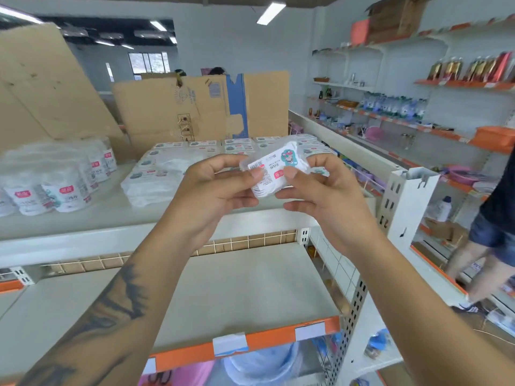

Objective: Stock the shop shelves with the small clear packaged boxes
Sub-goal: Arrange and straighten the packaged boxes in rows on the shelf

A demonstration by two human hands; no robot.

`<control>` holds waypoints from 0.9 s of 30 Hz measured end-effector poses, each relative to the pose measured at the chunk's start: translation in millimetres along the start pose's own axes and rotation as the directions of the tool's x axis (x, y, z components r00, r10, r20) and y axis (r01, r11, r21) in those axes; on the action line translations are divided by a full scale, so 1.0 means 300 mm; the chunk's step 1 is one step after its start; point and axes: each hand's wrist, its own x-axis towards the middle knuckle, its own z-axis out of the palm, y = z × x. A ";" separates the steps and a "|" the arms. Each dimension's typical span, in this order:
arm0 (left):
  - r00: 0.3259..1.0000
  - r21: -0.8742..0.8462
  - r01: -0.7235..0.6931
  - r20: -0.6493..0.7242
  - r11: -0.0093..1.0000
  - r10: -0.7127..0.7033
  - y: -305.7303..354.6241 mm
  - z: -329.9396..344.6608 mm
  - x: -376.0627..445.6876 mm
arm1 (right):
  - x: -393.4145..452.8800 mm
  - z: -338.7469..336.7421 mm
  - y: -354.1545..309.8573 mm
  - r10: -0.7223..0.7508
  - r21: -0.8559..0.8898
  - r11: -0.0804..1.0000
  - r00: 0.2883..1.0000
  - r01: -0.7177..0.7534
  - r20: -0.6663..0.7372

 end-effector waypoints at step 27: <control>0.927 0.485 -0.366 0.262 0.794 0.267 -0.064 -0.013 -0.090 | -0.074 -0.161 -0.009 -0.035 -0.569 0.786 0.937 0.240 0.346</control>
